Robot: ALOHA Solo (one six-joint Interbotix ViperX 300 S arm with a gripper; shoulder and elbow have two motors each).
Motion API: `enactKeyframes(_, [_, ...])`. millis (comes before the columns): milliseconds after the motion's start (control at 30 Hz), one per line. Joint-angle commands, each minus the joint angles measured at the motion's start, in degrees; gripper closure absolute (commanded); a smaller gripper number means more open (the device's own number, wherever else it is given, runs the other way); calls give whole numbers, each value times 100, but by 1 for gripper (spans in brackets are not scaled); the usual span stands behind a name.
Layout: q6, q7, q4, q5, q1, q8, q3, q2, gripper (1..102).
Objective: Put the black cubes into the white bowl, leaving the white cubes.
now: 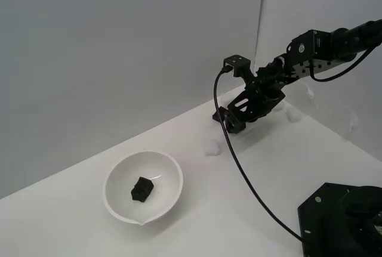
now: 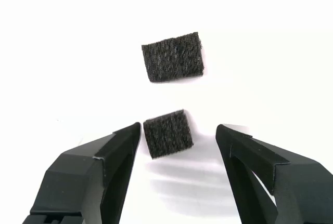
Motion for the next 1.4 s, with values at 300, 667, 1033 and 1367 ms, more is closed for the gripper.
enactKeyframes(300, [-62, 62, 18, 0, 26, 53, 272, 220, 88])
enactKeyframes(667, [-141, 861, 176, 158, -44, 26, 1916, 1872, 100])
enactKeyframes(1033, [-519, 1283, 193, 176, -782, -325, 3384, 3340, 100])
enactKeyframes(1367, [-563, 1169, 185, 158, -2021, -958, 3568, 3533, 100])
